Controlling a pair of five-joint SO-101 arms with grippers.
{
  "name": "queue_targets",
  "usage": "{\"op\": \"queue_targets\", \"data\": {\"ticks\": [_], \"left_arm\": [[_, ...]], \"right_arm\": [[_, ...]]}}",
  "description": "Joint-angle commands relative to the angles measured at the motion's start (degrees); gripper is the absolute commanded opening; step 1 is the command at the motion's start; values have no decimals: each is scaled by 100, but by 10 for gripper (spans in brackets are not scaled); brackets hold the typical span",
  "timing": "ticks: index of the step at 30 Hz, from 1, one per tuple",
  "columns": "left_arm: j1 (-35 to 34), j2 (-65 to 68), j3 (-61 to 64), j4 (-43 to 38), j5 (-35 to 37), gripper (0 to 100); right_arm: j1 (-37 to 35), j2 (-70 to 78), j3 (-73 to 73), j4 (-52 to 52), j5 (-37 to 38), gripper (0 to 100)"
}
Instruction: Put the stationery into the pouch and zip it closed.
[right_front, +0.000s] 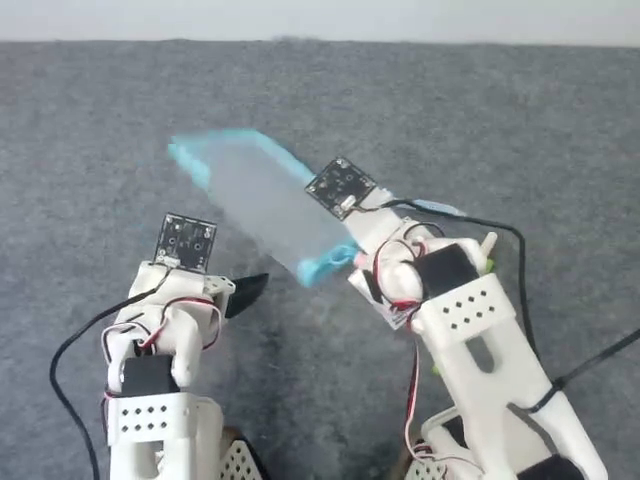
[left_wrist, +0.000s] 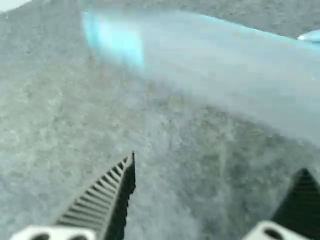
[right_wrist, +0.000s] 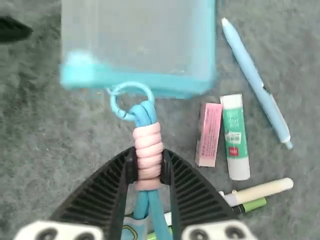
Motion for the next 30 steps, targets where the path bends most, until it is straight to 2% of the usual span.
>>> {"op": "queue_targets", "data": {"ticks": [1, 5, 8, 13, 20, 25, 30], "left_arm": [[-35, 70, -338, -185, 114, 441], [378, 44, -409, 79, 114, 442], [695, 0, -734, 624, 246, 444], [1248, -888, -734, 1231, 343, 444], [1354, -2127, -286, 1565, 229, 443], [1371, -1960, -268, 1503, 202, 442], [1354, -1363, -84, 888, 114, 442]], "right_arm": [[31, -101, -18, -119, 9, 6], [-251, -101, -18, -233, -299, 6], [-532, -101, -18, -365, -527, 6], [-813, -101, -26, -523, -879, 6], [-1059, -101, -44, -470, -905, 6], [-1095, -110, -149, -453, -914, 6], [-1103, -110, -536, -110, -923, 6]]}}
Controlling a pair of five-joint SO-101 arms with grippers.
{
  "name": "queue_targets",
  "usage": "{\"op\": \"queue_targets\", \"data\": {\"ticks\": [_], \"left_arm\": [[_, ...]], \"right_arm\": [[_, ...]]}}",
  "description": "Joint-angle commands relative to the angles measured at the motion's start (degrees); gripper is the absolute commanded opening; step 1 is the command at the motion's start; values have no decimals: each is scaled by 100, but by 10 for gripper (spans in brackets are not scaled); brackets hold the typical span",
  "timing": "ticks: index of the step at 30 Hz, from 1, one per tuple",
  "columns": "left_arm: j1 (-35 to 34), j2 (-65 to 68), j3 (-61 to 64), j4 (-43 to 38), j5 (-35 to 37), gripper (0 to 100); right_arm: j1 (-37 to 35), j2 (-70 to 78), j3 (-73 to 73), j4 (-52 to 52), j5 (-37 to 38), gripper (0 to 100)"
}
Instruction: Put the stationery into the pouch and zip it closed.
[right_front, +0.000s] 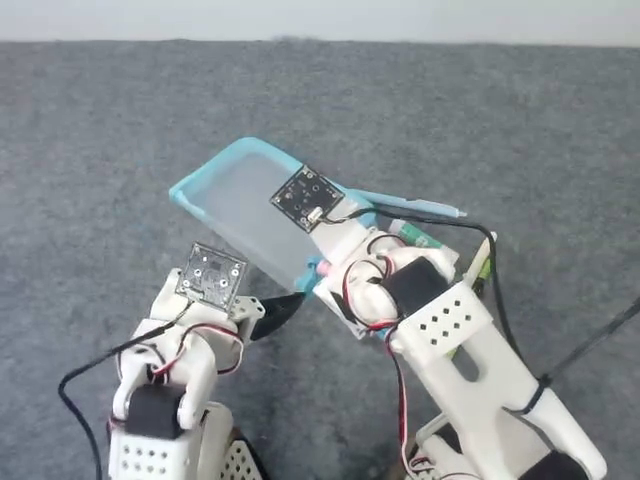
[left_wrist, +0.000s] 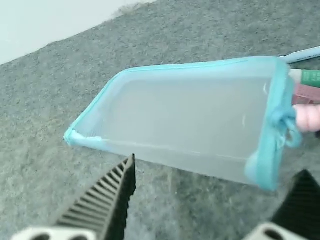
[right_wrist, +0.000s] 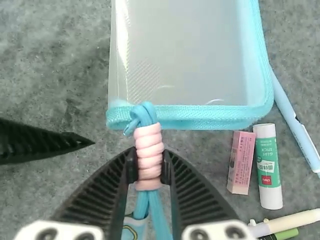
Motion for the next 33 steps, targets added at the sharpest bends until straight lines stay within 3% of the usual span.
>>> {"op": "queue_targets", "data": {"ticks": [1, 7, 19, 26, 33], "left_arm": [[35, 738, 66, -686, -176, 442], [-9, 1653, 31, -1327, -185, 442], [-580, 2268, 75, -2031, -220, 442], [-774, 2980, -92, -2312, -202, 442], [-1266, 3481, -277, -2637, -79, 442]], "right_arm": [[-84, -110, -448, 136, -79, 6], [-462, -110, -440, 163, -79, 6], [-242, -444, -563, 848, 211, 6], [-224, -1279, 571, 444, 413, 6], [699, -1701, 914, 444, 721, 6]]}}
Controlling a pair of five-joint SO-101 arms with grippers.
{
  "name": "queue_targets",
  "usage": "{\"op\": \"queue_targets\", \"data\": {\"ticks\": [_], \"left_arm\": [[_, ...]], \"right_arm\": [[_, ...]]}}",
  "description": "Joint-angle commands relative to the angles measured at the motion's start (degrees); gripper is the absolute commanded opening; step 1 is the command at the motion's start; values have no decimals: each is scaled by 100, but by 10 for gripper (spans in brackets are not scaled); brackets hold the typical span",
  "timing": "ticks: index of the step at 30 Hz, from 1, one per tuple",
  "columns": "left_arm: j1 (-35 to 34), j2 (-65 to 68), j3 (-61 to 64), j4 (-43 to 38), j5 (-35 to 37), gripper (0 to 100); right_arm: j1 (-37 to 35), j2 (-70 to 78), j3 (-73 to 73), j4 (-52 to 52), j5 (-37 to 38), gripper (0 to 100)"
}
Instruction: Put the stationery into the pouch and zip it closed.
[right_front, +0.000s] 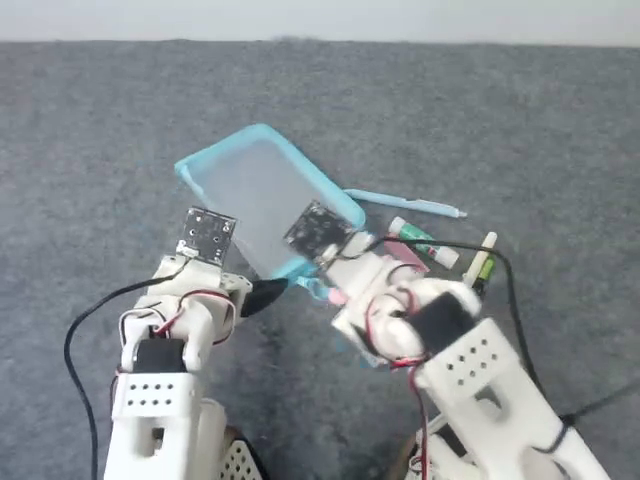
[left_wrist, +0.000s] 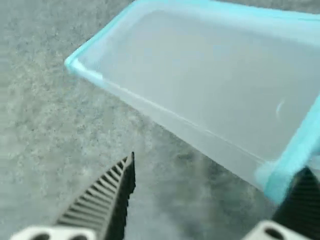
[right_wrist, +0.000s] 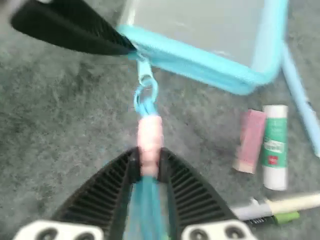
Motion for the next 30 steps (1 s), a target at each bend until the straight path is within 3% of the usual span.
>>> {"op": "queue_targets", "data": {"ticks": [1, 9, 12, 16, 23, 30], "left_arm": [[-369, 325, -462, -325, 70, 442], [-378, 431, -558, -308, 141, 442], [-448, 422, -690, -299, 352, 442], [-1178, 440, -1156, -35, 721, 442], [-1398, 475, -1156, -44, 870, 442], [-1811, 484, -1156, -123, 914, 442]], "right_arm": [[576, -303, -53, -110, 264, 6], [699, -286, -44, -180, 229, 6], [145, -215, 97, -462, -149, 9], [-488, 523, 53, -857, -264, 18], [-690, 2545, -818, -1393, -290, 237], [-1095, 3960, -1125, -2062, -308, 243]]}}
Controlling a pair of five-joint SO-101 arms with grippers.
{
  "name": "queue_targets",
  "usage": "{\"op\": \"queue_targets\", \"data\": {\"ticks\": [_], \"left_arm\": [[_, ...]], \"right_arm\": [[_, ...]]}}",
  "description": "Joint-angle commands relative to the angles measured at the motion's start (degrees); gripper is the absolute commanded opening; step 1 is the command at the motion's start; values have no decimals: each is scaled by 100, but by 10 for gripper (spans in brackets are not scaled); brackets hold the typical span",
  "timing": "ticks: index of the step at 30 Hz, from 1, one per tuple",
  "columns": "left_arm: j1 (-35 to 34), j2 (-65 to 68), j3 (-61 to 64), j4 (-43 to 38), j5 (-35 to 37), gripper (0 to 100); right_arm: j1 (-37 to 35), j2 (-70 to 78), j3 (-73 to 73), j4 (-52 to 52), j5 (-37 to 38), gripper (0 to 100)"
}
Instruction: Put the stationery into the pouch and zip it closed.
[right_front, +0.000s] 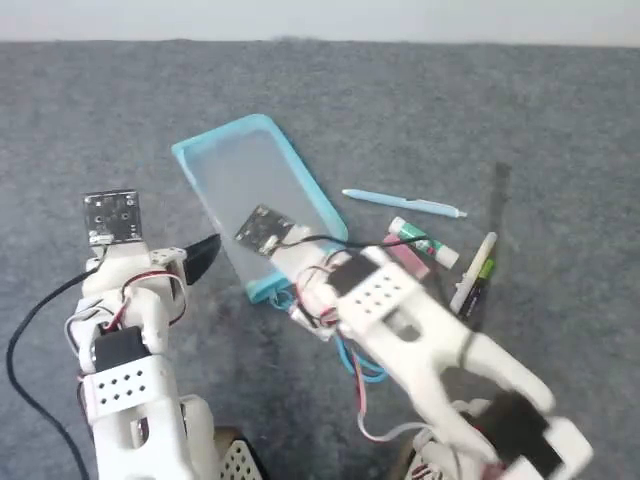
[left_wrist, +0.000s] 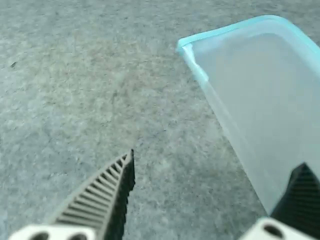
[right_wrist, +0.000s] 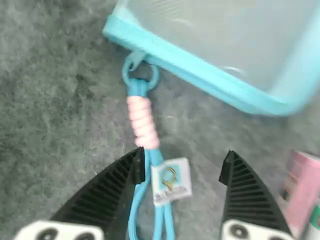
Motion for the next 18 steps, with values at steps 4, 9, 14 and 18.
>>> {"op": "queue_targets", "data": {"ticks": [4, 9, 14, 18], "left_arm": [[-70, 44, -365, -44, 70, 442], [-70, 44, -356, -44, 79, 442], [0, 44, -356, -35, 79, 442], [176, 44, -268, -44, 53, 442]], "right_arm": [[-189, 435, -492, -558, -334, 243], [-198, 629, -492, -884, -316, 242], [-180, 1068, -492, -989, -308, 241], [-171, 1209, -501, -804, -316, 241]]}}
